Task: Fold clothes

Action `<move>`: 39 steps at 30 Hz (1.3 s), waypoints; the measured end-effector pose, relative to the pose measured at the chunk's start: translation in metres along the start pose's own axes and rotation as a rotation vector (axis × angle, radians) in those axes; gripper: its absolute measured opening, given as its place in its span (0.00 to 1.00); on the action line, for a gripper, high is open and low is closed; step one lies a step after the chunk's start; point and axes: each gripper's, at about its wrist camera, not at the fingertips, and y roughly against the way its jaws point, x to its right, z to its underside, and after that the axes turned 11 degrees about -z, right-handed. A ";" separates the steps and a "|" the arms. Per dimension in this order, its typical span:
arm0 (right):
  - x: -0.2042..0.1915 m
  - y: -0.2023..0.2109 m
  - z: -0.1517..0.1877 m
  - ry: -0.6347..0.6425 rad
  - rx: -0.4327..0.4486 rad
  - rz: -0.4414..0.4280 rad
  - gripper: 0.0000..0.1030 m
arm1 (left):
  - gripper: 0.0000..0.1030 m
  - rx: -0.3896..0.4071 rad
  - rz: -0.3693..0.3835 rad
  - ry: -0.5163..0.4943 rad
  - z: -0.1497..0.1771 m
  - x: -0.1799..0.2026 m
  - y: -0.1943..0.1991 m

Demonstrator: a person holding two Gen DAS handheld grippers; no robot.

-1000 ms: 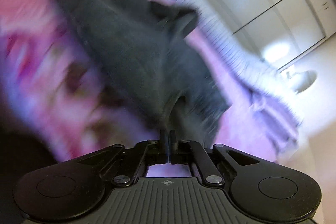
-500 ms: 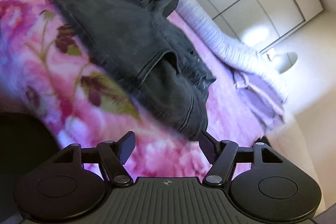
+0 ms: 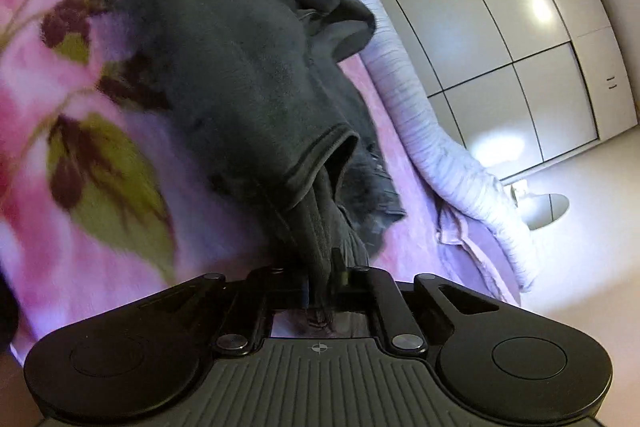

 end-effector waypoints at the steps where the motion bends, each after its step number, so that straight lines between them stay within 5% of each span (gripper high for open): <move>1: 0.004 0.014 0.005 -0.007 -0.001 0.018 0.06 | 0.03 0.013 -0.009 0.020 -0.003 -0.007 0.010; 5: 0.006 0.063 0.031 -0.040 -0.026 0.055 0.05 | 0.04 0.071 0.018 0.051 -0.010 -0.002 0.048; 10: -0.026 0.054 0.054 -0.037 -0.102 -0.023 0.06 | 0.02 0.074 0.002 -0.024 -0.003 0.046 0.059; 14: -0.037 0.052 0.057 -0.008 -0.134 0.003 0.08 | 0.16 0.047 -0.022 -0.006 0.015 0.037 0.068; 19: -0.042 0.057 0.053 -0.051 -0.177 0.026 0.13 | 0.17 -0.041 0.015 0.078 0.051 0.021 0.075; 25: -0.034 0.090 0.031 -0.249 -0.218 0.068 0.18 | 0.34 -0.069 0.052 0.289 0.075 -0.021 0.088; 31: -0.011 0.116 -0.016 -0.399 -0.056 0.083 0.21 | 0.36 -0.003 0.031 0.394 0.012 -0.059 0.067; 35: 0.002 0.097 -0.059 -0.390 0.053 0.034 0.40 | 0.51 0.102 0.124 0.457 -0.057 -0.080 0.037; 39: 0.008 0.075 -0.094 -0.366 0.134 -0.014 0.44 | 0.52 0.148 0.107 0.367 -0.106 -0.107 0.012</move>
